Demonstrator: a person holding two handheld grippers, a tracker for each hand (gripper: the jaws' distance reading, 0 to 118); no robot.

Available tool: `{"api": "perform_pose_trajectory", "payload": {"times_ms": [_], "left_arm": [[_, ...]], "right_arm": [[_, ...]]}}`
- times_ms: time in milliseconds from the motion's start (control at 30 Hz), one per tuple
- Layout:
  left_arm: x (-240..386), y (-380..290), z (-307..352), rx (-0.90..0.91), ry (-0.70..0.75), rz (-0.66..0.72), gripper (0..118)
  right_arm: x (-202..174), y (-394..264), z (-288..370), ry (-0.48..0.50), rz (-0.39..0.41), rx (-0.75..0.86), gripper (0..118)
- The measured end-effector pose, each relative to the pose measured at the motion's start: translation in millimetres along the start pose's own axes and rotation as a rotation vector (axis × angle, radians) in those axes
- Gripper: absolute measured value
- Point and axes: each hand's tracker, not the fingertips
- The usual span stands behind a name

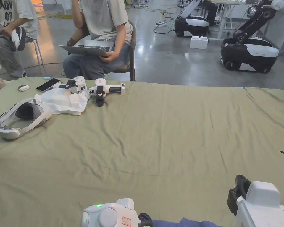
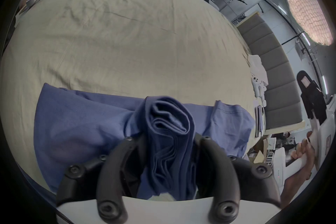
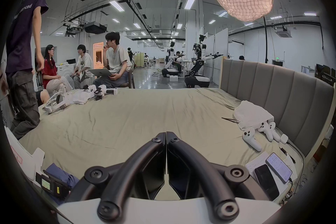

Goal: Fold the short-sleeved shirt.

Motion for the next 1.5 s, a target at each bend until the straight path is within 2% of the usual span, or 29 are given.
{"api": "perform_pose_trajectory", "payload": {"times_ms": [133, 200, 233, 267, 400, 500, 633, 1000, 1067, 1100, 1167, 1233, 1333, 1433, 1500], "left_arm": [[0, 4, 31, 0.051, -0.028, -0.029, 50], [-4, 5, 46, 0.081, -0.038, -0.034, 38], [-6, 6, 51, 0.093, -0.035, -0.034, 24], [-9, 6, 53, 0.107, -0.03, -0.034, 16], [-19, 3, 41, 0.084, 0.004, -0.032, 9], [-19, -9, 18, -0.019, 0.025, -0.072, 6], [-10, -31, -4, -0.11, -0.053, -0.107, 6], [-14, -50, -17, -0.041, -0.096, -0.126, 6], [-18, -48, -8, -0.038, -0.103, -0.131, 8], [-21, -47, -2, -0.032, -0.114, -0.125, 15], [-33, -43, 18, 0.015, -0.165, -0.107, 41], [-50, -37, 40, 0.075, -0.19, -0.082, 59], [-87, -26, 71, 0.168, -0.155, -0.039, 70], [-131, -16, 86, 0.214, -0.118, 0.01, 72], [-158, -13, 87, 0.207, -0.146, 0.021, 74]], "right_arm": [[2, 1, 2, 0.001, 0.001, 0.001, 0], [3, 1, 3, 0.001, 0.001, 0.003, 0], [3, 1, 3, 0.001, 0.0, 0.004, 0], [3, 1, 4, 0.001, 0.0, 0.004, 0], [3, 0, 5, 0.002, -0.003, -0.004, 0], [2, -3, 4, 0.005, 0.005, -0.012, 0], [0, -6, 4, 0.009, 0.015, -0.022, 0], [0, -10, 4, 0.012, 0.012, -0.036, 0], [0, -9, 4, 0.015, 0.012, -0.035, 0], [-1, -9, 4, 0.016, 0.012, -0.034, 0], [-1, -7, 5, 0.018, 0.012, -0.029, 0], [-1, -6, 5, 0.021, 0.013, -0.025, 0], [-2, -3, 5, 0.023, 0.016, -0.017, 0], [-3, 0, 4, 0.028, 0.016, -0.015, 0], [-3, -1, 3, 0.03, 0.015, -0.014, 0]]}}
